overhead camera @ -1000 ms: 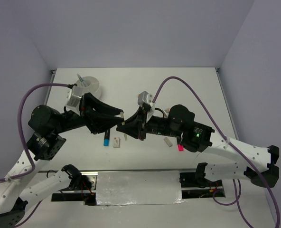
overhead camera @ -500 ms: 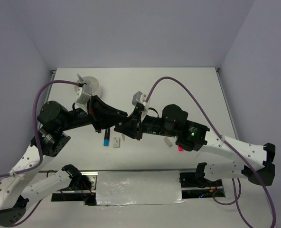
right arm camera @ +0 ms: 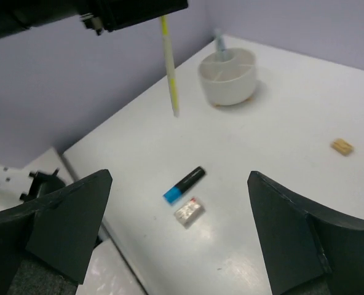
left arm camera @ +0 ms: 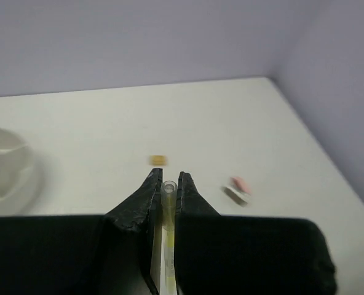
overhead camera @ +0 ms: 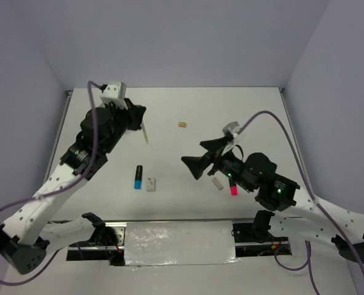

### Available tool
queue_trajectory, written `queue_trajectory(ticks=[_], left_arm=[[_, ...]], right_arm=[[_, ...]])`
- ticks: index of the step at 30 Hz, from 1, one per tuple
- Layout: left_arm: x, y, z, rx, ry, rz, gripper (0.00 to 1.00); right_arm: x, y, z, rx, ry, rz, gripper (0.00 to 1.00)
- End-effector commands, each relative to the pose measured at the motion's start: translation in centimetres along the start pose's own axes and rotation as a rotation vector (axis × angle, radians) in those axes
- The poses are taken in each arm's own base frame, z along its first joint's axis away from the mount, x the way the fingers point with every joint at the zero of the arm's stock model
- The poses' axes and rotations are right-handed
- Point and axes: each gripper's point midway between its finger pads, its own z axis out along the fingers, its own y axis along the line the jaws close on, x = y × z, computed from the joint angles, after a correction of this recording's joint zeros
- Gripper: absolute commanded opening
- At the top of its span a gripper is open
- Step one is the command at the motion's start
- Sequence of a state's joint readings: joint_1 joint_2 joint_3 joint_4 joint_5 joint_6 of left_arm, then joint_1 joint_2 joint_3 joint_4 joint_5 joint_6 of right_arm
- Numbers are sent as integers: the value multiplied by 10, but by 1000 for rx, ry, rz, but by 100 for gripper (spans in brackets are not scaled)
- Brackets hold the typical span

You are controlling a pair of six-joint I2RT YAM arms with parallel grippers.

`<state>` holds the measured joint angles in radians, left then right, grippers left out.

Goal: Sort the stationery into containers
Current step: Place the pen in the storage box.

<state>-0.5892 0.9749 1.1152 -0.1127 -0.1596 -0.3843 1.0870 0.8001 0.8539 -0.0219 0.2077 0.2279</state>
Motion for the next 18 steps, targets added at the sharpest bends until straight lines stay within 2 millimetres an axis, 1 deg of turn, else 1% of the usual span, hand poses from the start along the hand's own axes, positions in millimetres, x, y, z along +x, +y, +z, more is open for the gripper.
queue_trajectory(ticks=[1,2,3,4,5,6,7,8,9,10,11,12,13,14,15,18], left_arm=[[-42,95,28,-460,-148,101,0],[-62,104,34,-494,-234,92,0],[-72,132,36,-574,-277,94,0],[-70,150,47,-605,-284,108,0],[-91,171,45,-643,-371,93,0],[-95,182,49,-657,-395,95,0],[-93,195,62,-670,-389,106,0],[-96,205,67,-684,-399,112,0],[-99,226,77,-719,-409,116,0],[-96,235,85,-720,-402,118,0],[-97,248,88,-734,-407,121,0],[-96,254,94,-731,-411,126,0],[-89,262,106,-727,-418,133,0],[-87,267,111,-712,-417,143,0],[-80,274,121,-714,-410,154,0],[-67,290,131,-748,-402,171,0]], right_arm=[[-31,-38,-30,179,-166,85,100],[-37,-38,-39,168,-189,85,100],[-32,-40,-43,171,-174,83,100],[-27,-40,-45,167,-156,81,100],[-25,-39,-47,161,-153,81,100],[-22,-39,-49,153,-148,80,100],[-18,-39,-50,148,-134,76,100],[-14,-38,-51,139,-121,73,100],[-6,-40,-52,142,-100,61,100],[-4,-40,-52,140,-91,51,100],[-1,-41,-53,142,-83,43,100],[1,-44,-53,152,-76,33,100],[2,-43,-52,146,-73,19,100],[3,-43,-51,143,-72,8,100],[2,-42,-50,135,-73,-7,100],[-1,-37,-44,111,-71,-40,100]])
